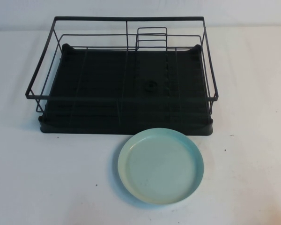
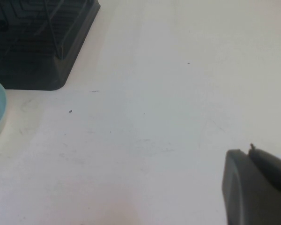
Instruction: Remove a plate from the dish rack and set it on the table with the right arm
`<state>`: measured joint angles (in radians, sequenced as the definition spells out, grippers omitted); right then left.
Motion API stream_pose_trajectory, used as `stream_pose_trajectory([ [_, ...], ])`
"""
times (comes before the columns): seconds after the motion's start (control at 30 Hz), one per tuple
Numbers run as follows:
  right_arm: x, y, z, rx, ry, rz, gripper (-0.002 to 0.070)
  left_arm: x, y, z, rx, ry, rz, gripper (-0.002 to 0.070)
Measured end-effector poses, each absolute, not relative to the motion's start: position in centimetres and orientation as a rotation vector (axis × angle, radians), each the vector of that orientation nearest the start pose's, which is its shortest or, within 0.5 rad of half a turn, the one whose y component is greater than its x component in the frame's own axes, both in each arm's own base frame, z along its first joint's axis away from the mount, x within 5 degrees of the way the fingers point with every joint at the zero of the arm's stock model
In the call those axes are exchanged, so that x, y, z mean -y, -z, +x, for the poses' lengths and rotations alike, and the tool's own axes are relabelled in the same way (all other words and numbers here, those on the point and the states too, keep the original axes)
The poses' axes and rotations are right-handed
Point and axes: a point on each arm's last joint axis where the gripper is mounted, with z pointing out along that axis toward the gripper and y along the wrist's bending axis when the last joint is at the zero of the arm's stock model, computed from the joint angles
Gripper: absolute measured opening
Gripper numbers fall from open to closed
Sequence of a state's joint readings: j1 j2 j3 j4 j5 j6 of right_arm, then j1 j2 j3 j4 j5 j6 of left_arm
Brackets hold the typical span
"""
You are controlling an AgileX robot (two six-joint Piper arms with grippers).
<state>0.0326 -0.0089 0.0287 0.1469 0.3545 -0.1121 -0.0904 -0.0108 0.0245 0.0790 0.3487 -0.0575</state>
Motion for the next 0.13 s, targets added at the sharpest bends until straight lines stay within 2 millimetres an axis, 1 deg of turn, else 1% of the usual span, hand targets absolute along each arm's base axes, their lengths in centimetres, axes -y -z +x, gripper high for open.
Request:
stream_pose_trajectory([
  [0.13,-0.64,-17.24,5.30,-1.854,-0.088,-0.042,-0.0018,0.23,-17.42,5.32,-1.843,0.027,0.080,-0.0004],
])
